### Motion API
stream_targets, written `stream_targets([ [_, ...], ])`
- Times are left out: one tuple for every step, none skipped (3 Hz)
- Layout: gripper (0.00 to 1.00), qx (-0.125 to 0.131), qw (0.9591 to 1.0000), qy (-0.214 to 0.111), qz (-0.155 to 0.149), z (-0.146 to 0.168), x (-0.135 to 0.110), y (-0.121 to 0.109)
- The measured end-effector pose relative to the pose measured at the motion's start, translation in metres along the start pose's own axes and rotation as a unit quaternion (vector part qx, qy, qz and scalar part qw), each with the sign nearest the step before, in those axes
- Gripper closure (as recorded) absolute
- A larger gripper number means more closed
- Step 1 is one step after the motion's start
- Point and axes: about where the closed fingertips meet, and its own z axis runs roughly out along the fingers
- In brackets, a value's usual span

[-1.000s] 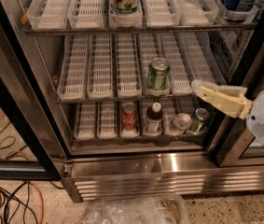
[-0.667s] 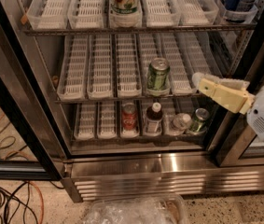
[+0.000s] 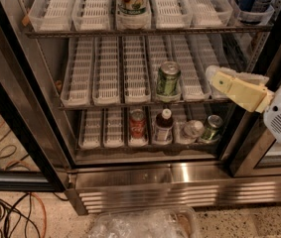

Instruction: Pick pepsi can from top shelf of fridge

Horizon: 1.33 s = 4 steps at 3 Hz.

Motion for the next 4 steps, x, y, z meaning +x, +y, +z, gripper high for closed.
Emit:
stream_targets([
  [0.00,0.013,0.9993,0.027,0.022,0.006,0.009,-0.003],
  [0.00,0.028,0.9973,0.052,0.043,0.014,0.018,-0.007],
  [0.00,0.039,0.9963,0.057,0.052,0.021,0.020,-0.012],
  [0.00,0.070,0.9967,0.027,0.032,0.037,0.015,-0.023],
])
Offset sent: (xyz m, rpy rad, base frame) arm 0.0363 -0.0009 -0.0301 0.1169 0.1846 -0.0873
